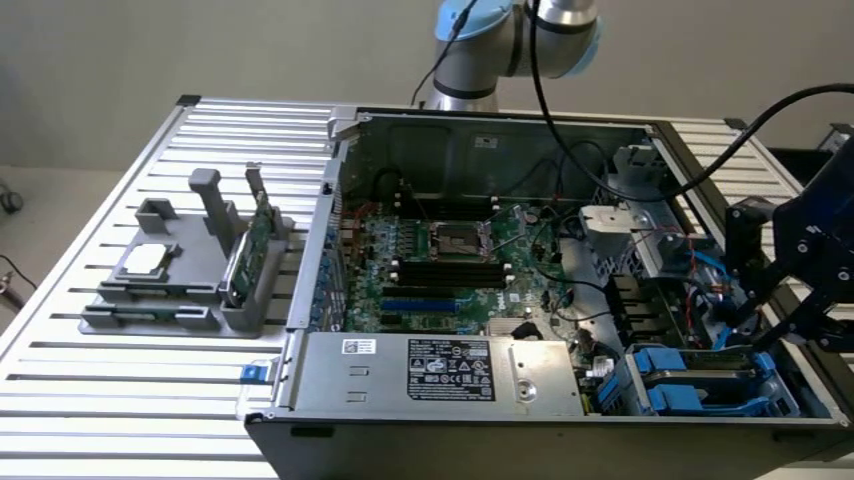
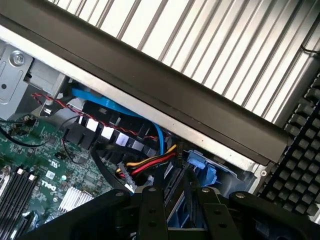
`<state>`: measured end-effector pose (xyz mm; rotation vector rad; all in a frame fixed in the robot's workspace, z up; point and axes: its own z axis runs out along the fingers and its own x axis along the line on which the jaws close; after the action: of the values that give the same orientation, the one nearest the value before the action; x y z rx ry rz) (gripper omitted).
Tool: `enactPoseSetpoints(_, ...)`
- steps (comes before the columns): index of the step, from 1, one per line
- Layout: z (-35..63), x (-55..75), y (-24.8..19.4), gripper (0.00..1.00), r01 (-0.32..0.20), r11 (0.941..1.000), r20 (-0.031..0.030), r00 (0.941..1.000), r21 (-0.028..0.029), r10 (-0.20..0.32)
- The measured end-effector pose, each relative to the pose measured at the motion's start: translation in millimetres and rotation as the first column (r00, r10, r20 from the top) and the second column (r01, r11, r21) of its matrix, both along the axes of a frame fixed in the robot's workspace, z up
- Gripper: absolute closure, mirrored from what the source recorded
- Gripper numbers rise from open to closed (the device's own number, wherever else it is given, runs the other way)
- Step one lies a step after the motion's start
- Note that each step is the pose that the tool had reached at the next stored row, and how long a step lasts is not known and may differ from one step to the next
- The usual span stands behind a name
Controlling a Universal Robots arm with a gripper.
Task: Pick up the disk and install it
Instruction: 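Insert the first disk wire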
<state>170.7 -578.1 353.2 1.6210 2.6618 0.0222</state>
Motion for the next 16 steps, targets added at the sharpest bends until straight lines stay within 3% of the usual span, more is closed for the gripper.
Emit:
enactPoseSetpoints(2,-1.2,3.7,-0.5,0.69,0.0,1.0,-0.0011,1.0,0.0072,0.0)
enactPoseSetpoints(8,-1.3,5.7,-5.9,0.69,0.001,0.9992,-0.0202,0.9998,0.0395,0.0)
enactPoseSetpoints(10,-1.2,5.8,-9.1,0.69,0.001,0.9988,-0.0219,0.9998,0.0494,0.0)
enactPoseSetpoints(16,-2.2,5.7,-14.9,0.69,0.005,0.9959,-0.0241,0.9997,0.0901,-0.003)
